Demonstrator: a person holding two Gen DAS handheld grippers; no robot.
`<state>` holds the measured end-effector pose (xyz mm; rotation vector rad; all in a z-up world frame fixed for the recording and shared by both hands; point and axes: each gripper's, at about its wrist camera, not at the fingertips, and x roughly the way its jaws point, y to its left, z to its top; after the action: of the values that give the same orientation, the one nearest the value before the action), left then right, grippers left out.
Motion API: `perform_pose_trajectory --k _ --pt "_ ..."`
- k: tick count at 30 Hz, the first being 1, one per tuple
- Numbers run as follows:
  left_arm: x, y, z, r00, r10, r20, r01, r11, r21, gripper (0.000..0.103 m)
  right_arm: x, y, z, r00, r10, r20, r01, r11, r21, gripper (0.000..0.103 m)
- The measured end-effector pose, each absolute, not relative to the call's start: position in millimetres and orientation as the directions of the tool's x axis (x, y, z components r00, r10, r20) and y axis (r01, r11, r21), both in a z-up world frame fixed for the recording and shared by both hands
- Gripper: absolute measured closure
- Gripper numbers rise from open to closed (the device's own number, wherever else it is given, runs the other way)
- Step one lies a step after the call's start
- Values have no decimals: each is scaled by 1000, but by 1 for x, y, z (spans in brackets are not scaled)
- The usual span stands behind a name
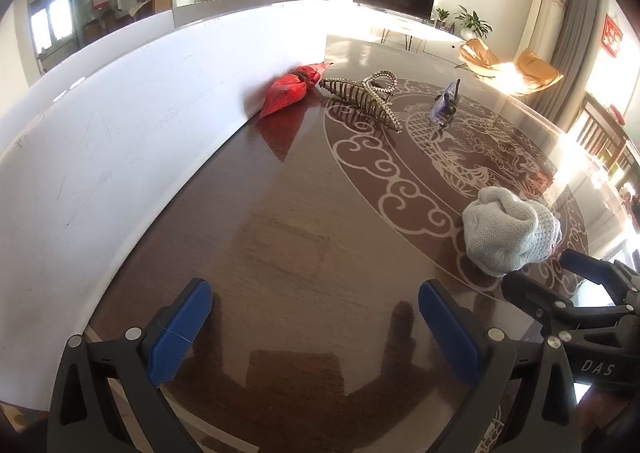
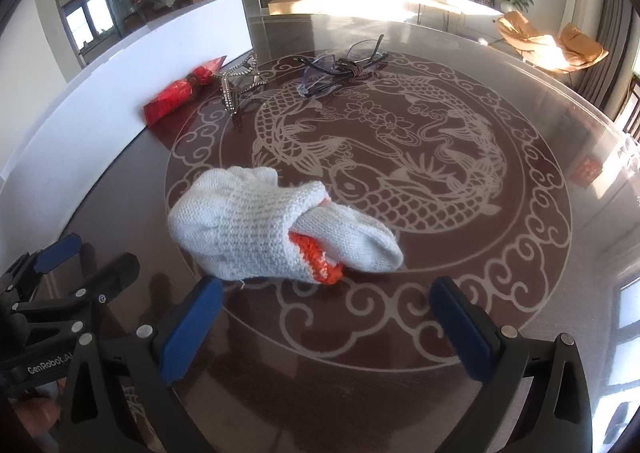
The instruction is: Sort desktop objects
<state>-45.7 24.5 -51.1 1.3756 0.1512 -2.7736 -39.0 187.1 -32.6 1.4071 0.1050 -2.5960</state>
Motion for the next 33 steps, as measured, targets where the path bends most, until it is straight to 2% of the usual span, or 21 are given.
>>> perform_pose_trajectory --k 8,18,33 --pt "-50 29 -52 -594 -13 -804 69 -997 -35 0 -35 192 -37 -568 -110 -815 202 -979 -8 0" --pt "-50 28 -53 -593 -13 -805 67 -997 -34 0 -51 221 -37 -574 -63 -816 126 -992 -12 0" --pt "-51 32 -53 -582 -32 -813 62 -998 -5 0 -58 233 -37 -571 -88 -816 166 -986 -10 0"
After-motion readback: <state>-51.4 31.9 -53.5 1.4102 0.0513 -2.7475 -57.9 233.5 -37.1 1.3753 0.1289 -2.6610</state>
